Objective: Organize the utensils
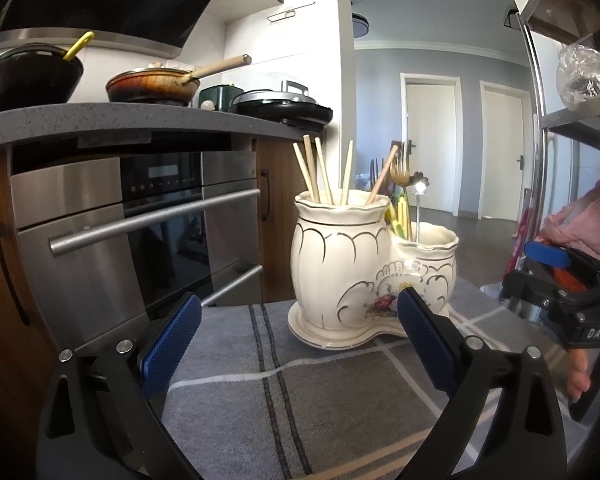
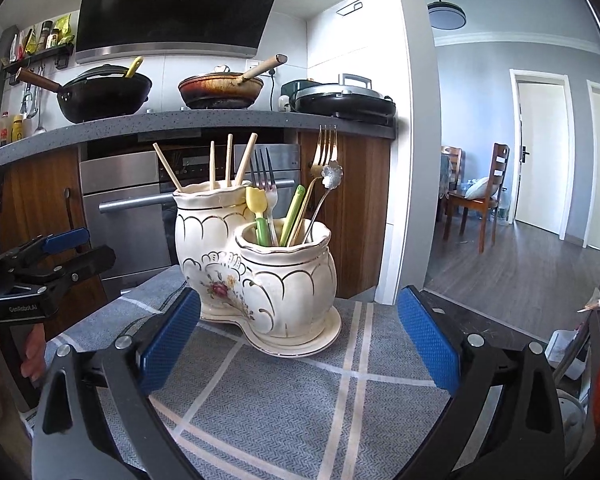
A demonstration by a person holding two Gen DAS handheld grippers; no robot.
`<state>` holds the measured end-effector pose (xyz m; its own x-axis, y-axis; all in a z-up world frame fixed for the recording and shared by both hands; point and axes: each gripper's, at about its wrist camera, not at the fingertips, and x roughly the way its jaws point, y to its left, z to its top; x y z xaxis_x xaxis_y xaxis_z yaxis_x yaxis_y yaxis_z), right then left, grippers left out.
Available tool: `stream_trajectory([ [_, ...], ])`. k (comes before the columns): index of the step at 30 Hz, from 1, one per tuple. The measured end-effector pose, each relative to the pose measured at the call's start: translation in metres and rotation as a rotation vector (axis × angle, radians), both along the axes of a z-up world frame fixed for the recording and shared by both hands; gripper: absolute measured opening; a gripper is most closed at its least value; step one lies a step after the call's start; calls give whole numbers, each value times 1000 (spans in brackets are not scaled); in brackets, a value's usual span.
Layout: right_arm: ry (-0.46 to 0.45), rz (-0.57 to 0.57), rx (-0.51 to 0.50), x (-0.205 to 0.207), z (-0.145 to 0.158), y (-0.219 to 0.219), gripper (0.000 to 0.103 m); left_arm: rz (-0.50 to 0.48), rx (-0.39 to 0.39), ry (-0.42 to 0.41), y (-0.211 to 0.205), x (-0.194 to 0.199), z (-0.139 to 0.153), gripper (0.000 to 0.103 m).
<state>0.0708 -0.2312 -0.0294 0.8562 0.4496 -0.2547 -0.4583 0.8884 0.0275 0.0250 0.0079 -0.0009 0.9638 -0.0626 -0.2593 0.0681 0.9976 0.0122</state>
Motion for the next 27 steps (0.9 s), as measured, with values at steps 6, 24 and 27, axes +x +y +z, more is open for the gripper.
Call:
stream_trajectory([
  [6, 0, 0, 0, 0, 0, 0, 98, 1, 0, 1, 0, 0, 0, 97],
  [24, 0, 0, -1, 0, 0, 0, 98, 2, 3, 6, -1, 1, -1, 97],
  [27, 0, 0, -1, 0, 0, 0, 98, 2, 2, 6, -1, 1, -1, 97],
])
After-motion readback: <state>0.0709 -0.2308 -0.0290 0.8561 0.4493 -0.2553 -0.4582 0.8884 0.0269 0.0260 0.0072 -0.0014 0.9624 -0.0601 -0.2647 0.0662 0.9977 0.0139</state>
